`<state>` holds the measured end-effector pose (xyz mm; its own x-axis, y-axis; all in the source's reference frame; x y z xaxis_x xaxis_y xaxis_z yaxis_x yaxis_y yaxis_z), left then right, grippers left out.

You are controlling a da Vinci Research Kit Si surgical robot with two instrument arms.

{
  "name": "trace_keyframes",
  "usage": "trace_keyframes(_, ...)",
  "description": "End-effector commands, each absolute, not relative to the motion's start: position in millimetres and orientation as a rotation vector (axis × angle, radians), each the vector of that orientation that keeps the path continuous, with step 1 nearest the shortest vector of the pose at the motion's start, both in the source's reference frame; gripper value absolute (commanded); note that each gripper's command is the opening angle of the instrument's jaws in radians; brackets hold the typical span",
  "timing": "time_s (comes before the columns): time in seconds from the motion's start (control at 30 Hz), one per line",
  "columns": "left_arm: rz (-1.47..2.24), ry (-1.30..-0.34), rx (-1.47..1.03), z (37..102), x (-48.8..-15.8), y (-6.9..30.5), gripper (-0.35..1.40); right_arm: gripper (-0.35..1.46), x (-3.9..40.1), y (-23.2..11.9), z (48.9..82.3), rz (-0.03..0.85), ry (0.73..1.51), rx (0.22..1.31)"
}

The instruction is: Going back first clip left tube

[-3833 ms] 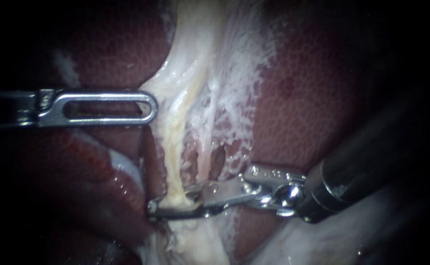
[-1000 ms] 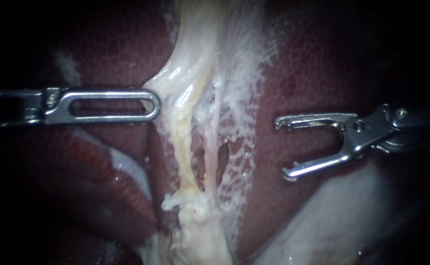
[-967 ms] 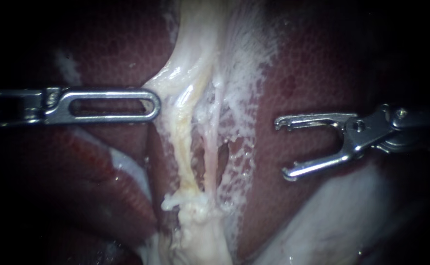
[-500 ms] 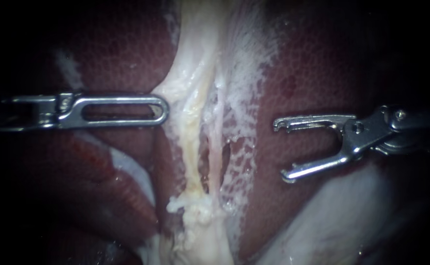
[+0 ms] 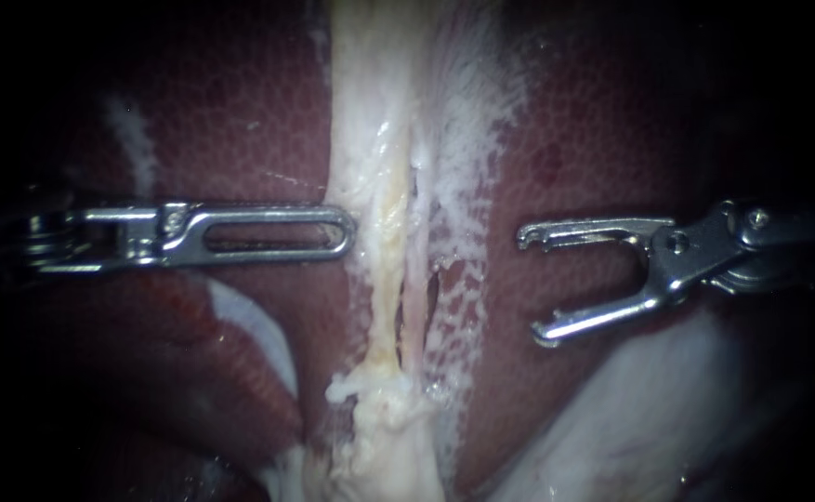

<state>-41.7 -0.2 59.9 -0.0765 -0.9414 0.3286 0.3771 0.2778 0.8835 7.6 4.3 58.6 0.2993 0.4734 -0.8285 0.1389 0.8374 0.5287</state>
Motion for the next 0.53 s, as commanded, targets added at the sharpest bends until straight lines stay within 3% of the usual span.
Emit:
trace_keyframes(0.03, -1.223, -1.162, 0.642, 59.9, -41.7, -0.2, -0.35, 0.6, 7.6, 4.3, 58.6, 0.239, 1.265, 0.573)
trace_keyframes(0.53, -1.222, -1.162, 0.643, 59.9, -41.6, -0.2, -0.35, 0.6, 7.6, 4.3, 58.6, 0.239, 1.265, 0.573)
